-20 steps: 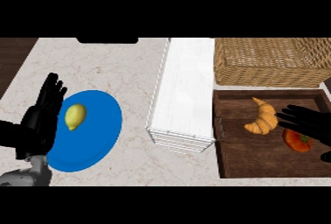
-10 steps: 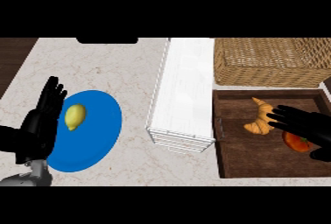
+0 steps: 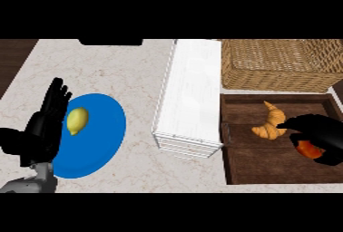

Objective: Pick the tomato from the tray and place it in the tiered shelf

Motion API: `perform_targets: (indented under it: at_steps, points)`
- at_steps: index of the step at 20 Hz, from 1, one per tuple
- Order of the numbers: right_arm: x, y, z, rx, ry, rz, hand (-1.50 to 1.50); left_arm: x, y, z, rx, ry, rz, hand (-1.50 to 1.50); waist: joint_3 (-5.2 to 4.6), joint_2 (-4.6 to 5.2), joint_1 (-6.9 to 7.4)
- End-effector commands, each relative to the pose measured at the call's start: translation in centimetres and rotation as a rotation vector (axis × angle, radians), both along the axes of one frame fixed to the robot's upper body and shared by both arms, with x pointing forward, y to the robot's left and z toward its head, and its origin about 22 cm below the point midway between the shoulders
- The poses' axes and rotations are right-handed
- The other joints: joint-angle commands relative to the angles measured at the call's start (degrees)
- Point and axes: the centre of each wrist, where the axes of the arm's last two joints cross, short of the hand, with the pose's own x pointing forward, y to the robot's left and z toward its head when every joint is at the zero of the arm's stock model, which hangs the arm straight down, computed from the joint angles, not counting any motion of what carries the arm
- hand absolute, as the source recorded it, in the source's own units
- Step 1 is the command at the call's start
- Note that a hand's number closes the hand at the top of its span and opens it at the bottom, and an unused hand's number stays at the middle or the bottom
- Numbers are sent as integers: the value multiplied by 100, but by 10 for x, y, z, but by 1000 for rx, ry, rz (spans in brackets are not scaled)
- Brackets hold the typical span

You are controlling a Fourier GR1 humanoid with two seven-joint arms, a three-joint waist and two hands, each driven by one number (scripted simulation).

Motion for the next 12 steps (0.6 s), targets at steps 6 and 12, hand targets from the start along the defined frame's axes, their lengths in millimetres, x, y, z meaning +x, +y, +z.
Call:
perform_targets:
  at_steps: [6, 12]
  points:
    - [11, 17, -1, 44, 42, 210, 150, 3, 5, -1, -9, 7, -2, 0, 81, 63, 65]
    - [9, 87, -29, -3, 302, 321, 150, 4, -15, -5, -12, -6, -11, 0, 64, 58, 72]
